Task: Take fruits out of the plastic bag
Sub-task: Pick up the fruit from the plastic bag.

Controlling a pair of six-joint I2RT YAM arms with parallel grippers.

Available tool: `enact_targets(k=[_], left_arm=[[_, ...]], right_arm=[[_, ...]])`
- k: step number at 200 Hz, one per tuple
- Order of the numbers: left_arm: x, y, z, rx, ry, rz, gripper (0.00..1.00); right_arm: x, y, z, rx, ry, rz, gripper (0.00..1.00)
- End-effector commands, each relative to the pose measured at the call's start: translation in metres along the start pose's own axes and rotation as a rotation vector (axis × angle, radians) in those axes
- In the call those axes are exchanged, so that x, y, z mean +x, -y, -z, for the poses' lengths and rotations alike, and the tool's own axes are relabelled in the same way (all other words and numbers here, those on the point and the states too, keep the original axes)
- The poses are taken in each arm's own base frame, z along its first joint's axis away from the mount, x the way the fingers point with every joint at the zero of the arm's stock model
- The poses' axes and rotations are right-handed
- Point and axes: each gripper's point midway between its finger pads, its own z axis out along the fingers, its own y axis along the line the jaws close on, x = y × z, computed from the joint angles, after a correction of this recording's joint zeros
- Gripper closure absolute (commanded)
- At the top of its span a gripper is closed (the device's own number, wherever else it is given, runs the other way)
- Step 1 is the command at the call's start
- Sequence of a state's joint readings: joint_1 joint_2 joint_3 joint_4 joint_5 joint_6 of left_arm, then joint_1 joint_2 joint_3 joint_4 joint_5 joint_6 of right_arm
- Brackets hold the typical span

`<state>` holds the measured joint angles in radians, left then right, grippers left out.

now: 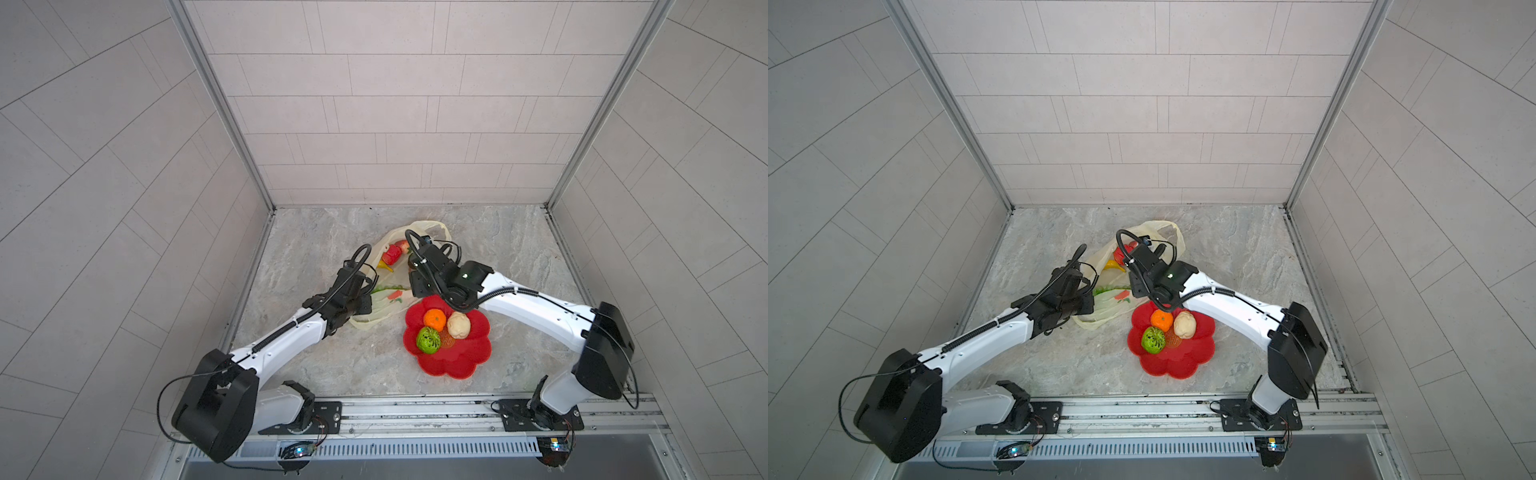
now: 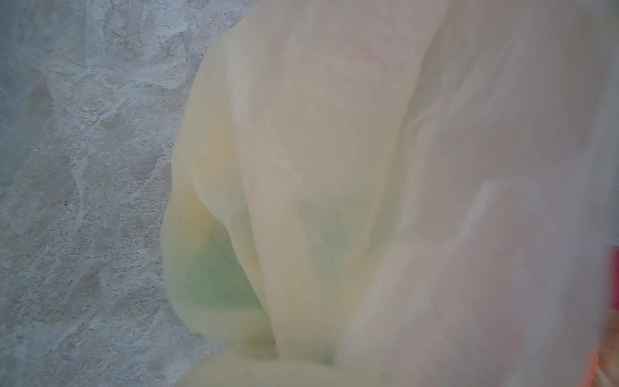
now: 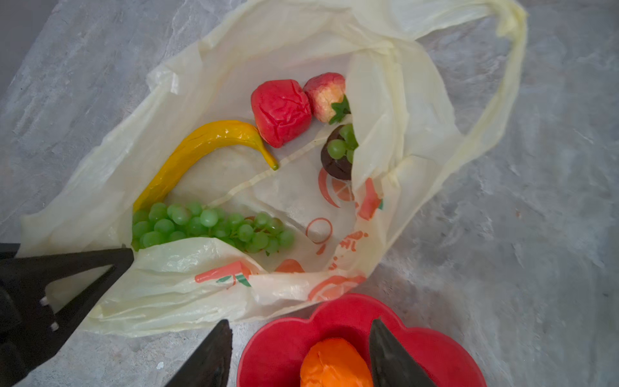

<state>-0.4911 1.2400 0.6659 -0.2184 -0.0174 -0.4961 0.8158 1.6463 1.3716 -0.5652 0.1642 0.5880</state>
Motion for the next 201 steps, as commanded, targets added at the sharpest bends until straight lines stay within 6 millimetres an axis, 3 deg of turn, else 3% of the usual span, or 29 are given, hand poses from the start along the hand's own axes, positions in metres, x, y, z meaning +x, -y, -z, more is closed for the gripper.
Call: enact_targets(k=[1,39,100,137,201], left_arm=[[-0.009,0.007,0.003,0.02,0.018,-0.017,0.87],[-0.007,0.018,0.001,0.071,-0.004,-0.033,0.87],[-0.008,0.016,0.003,0.058,0.004,-0.033,0.87],[-0.008,0.013,0.003,0.042,0.01,-0.032,0.87],[-0.009,0.011,0.003,0.034,0.015,-0.028,0.87]], right_arm=[[-0.006,-0.009,-0.025,-0.034,-0.056,0.011,0.41],[-0.023,-0.012,-0.065,-0.019,-0.079,0.011,0.47],[-0.043,0.015,-0.116,0.063,-0.11,-0.027,0.55],[-0.046,0.036,-0.13,0.127,-0.119,-0.036,0.57],[-0.048,0.064,-0.134,0.208,-0.122,-0.038,0.57]])
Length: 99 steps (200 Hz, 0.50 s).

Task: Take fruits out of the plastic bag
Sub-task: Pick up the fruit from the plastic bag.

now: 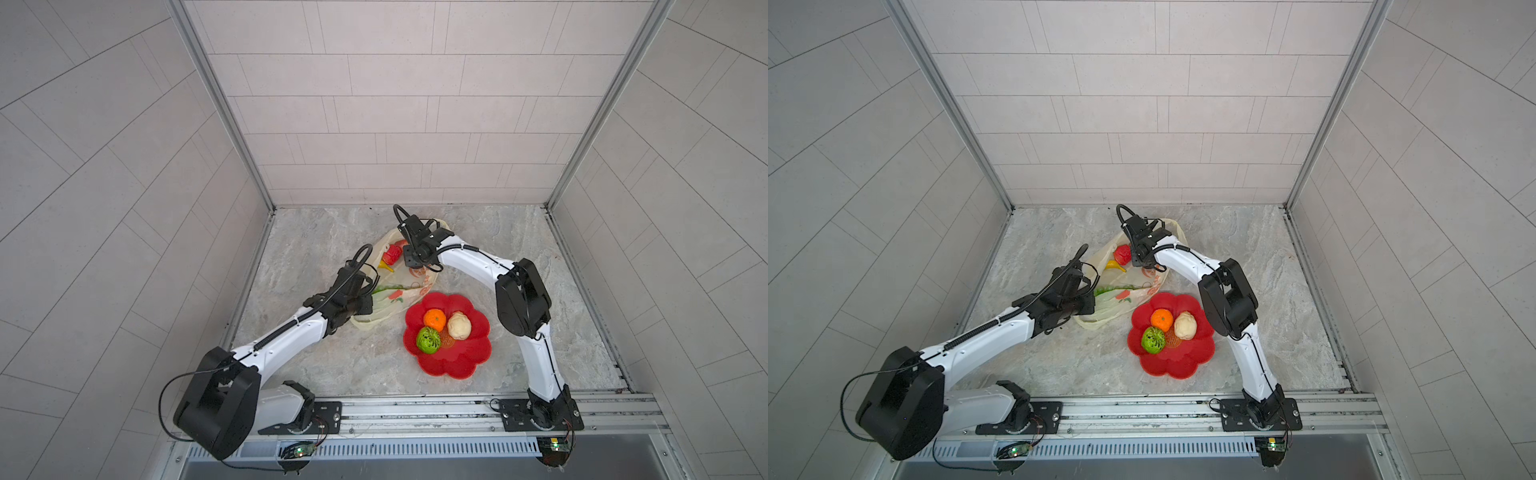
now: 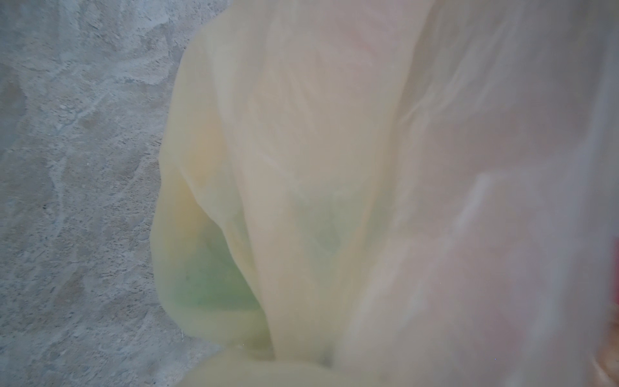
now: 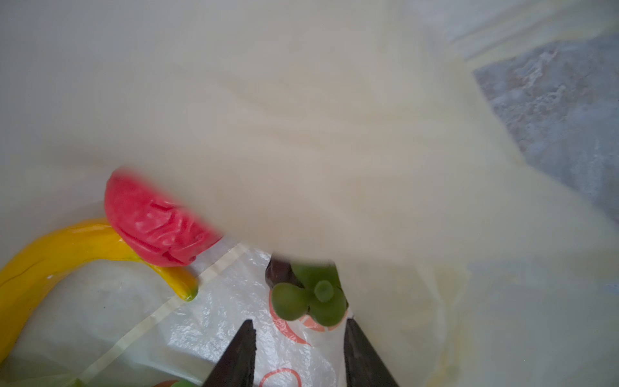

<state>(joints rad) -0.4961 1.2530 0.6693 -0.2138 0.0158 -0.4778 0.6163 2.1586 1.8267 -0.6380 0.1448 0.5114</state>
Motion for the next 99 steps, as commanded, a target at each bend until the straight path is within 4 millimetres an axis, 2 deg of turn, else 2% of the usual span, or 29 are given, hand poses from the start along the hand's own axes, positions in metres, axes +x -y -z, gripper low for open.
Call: enact_targets(k=[1,99], left_arm=[[-0.012,0.004,0.005,0.003,0.036,-0.006,0.87],[-0.011,0.004,0.002,-0.003,0.027,-0.012,0.87]], right_arm=[[0.0,0.013,-0.004,0.052,-0.01,0.009,0.57],[-0.012,0.018,-0.02,0.062,-0.023,0.014,0.7]])
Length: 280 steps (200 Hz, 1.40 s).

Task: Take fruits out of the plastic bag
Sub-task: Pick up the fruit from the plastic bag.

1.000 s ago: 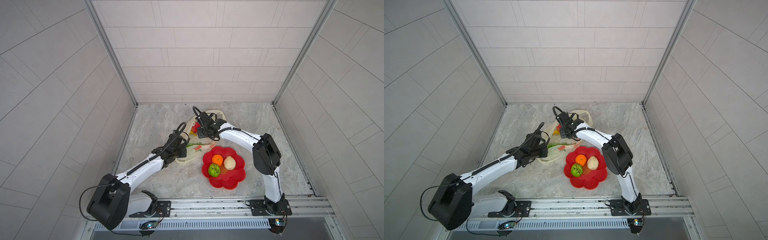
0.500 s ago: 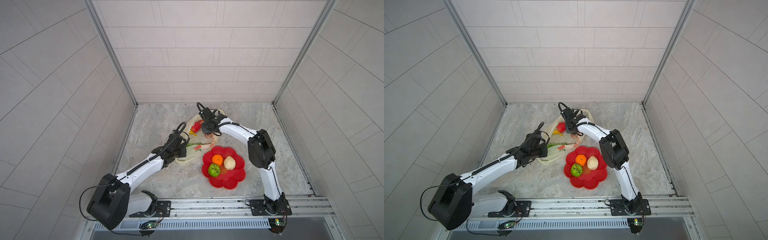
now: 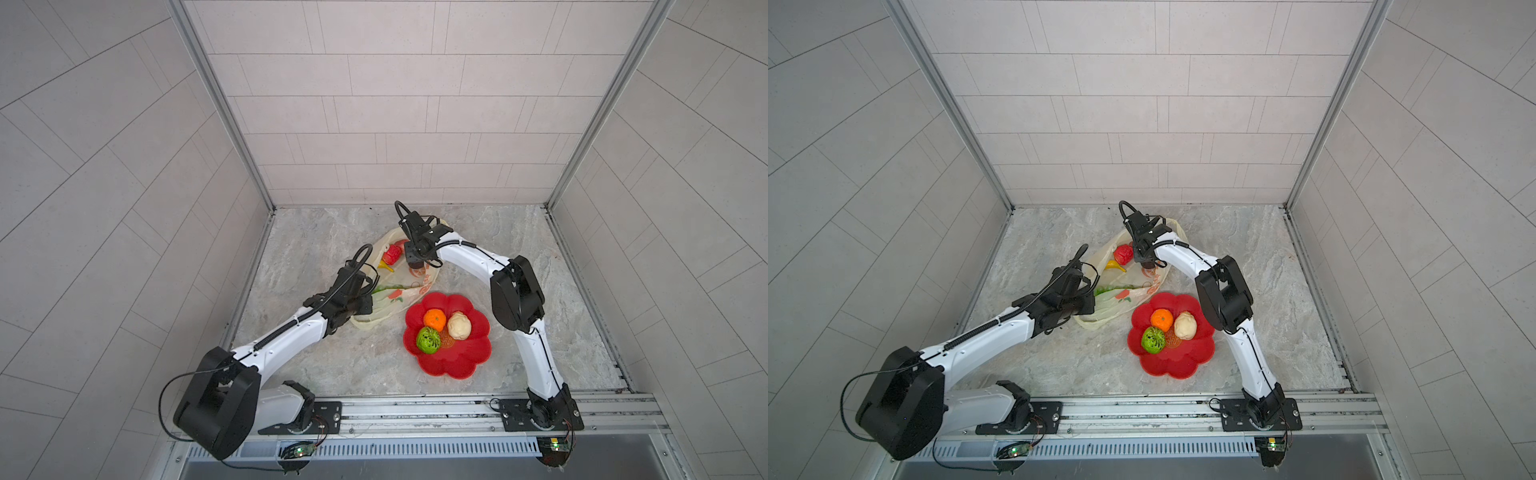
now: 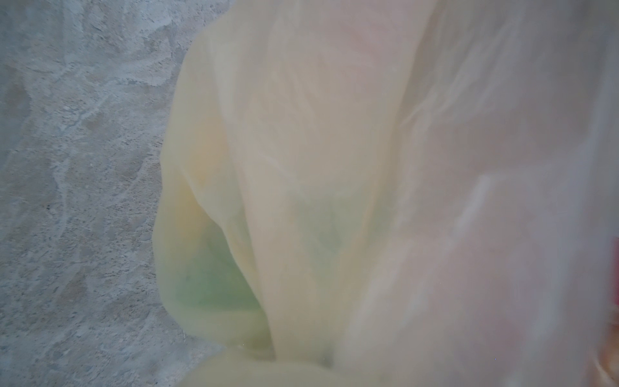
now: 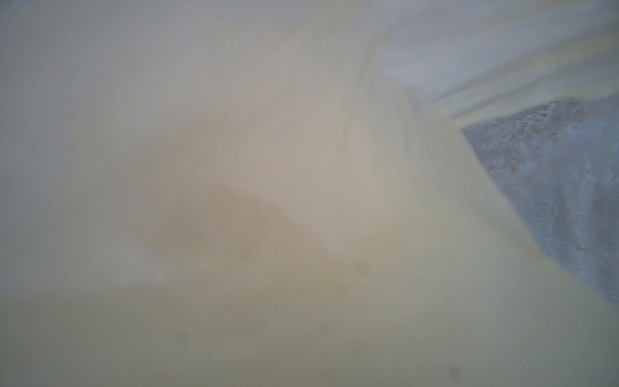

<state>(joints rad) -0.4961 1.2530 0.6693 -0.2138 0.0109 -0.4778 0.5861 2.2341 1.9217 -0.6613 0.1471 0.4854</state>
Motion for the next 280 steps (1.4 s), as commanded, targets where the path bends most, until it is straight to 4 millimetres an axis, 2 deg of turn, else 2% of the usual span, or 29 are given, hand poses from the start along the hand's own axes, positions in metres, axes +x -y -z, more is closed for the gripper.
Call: enact_targets(k=[1,48,86,125,163,207,242,280], left_arm=[[-0.01,0.004,0.003,0.002,0.025,-0.012,0.87],[-0.011,0.003,0.003,-0.003,0.028,-0.011,0.87],[-0.011,0.003,0.003,-0.006,0.028,-0.013,0.87],[-0.011,0.003,0.003,-0.008,0.028,-0.013,0.87],[-0.011,0.002,0.003,-0.01,0.029,-0.014,0.87],[-0.012,0.002,0.004,-0.011,0.031,-0.013,0.87],[-0.012,0.002,0.004,-0.013,0.031,-0.016,0.87],[-0.011,0.001,0.004,-0.017,0.03,-0.016,0.87]], right_arm=[[0.001,0.01,-0.003,0.042,-0.02,0.012,0.7],[0.004,0.008,-0.005,0.032,-0.033,0.011,0.8],[0.009,0.008,-0.006,0.024,-0.044,0.006,0.81],[0.009,0.005,-0.004,0.011,-0.042,0.012,0.88],[0.001,0.002,0.013,-0.006,-0.013,0.02,0.95],[-0.007,-0.003,0.035,-0.022,0.025,0.042,0.96],[-0.005,-0.008,0.051,-0.037,0.036,0.064,0.96],[0.002,-0.019,0.084,-0.078,0.06,0.104,0.97]])
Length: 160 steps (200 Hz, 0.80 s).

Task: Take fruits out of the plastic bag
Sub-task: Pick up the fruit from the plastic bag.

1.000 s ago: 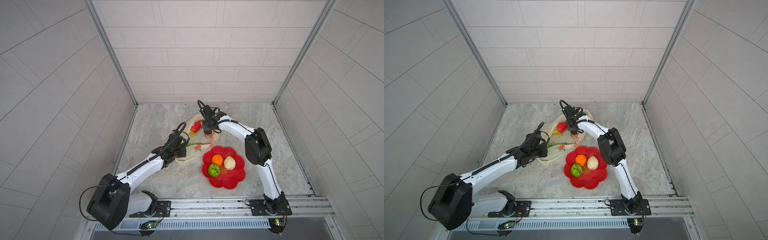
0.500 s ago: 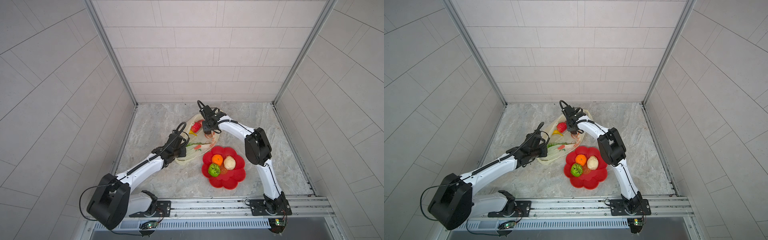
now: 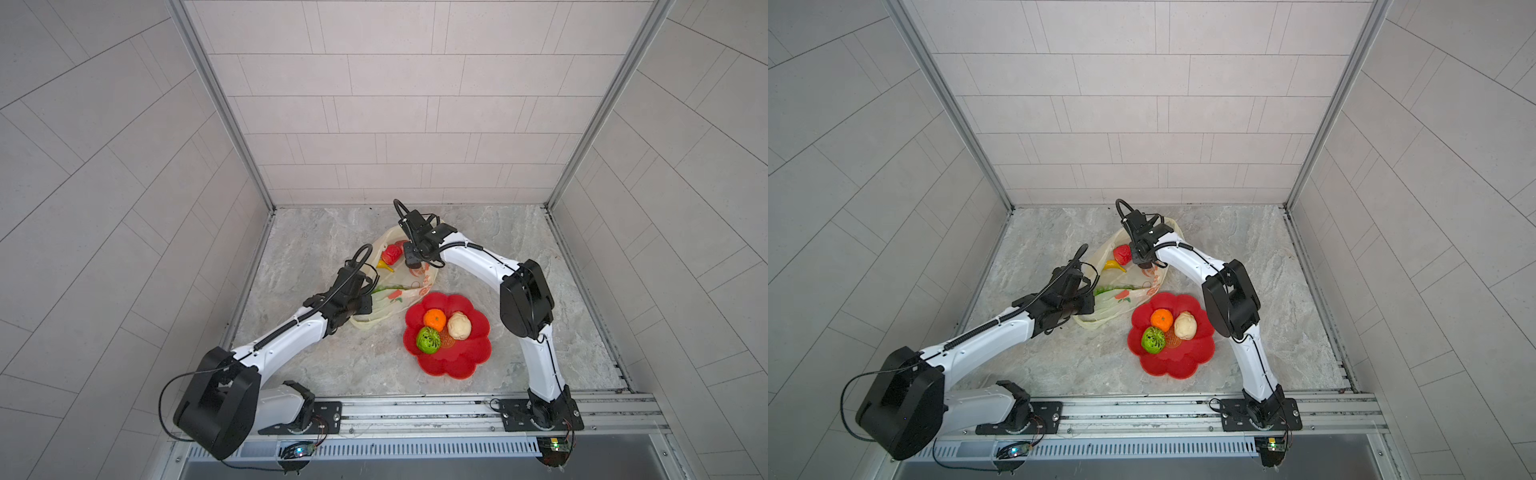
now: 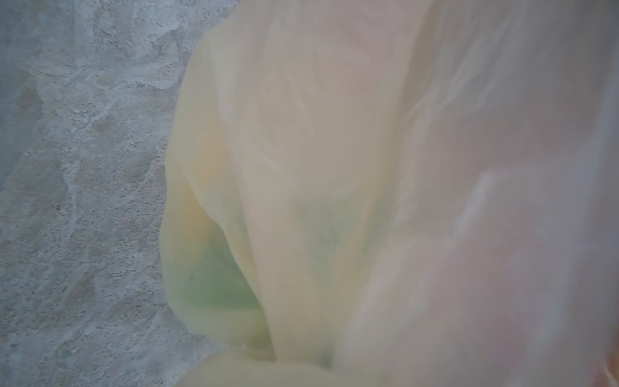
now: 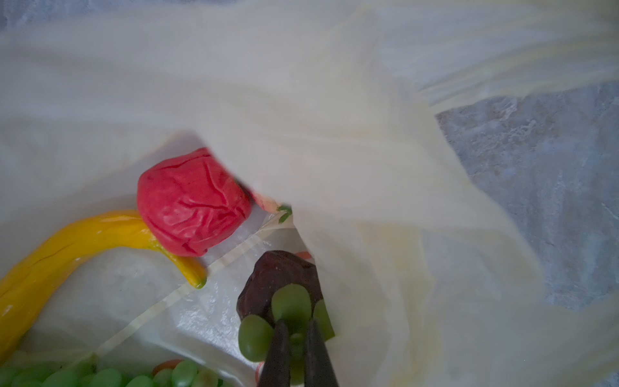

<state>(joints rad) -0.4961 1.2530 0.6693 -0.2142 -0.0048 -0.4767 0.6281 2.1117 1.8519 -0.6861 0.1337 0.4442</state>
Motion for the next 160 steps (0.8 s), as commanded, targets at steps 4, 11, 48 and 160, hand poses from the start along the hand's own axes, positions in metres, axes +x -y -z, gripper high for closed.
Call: enact_targets(k=[4,11,48,160], left_arm=[[-0.01,0.004,0.004,-0.002,0.023,-0.015,0.87],[-0.01,0.004,0.003,-0.002,0.023,-0.015,0.87],[-0.01,0.004,0.003,-0.002,0.021,-0.014,0.87],[-0.011,0.002,0.003,-0.011,0.026,-0.016,0.87]], right_arm=[[-0.003,-0.009,0.044,-0.036,0.042,0.04,0.96],[-0.001,-0.01,0.052,-0.045,0.049,0.047,0.96],[0.01,-0.019,0.089,-0.102,0.075,0.073,0.96],[0.132,0.027,0.167,-0.064,-0.014,0.153,0.95]])
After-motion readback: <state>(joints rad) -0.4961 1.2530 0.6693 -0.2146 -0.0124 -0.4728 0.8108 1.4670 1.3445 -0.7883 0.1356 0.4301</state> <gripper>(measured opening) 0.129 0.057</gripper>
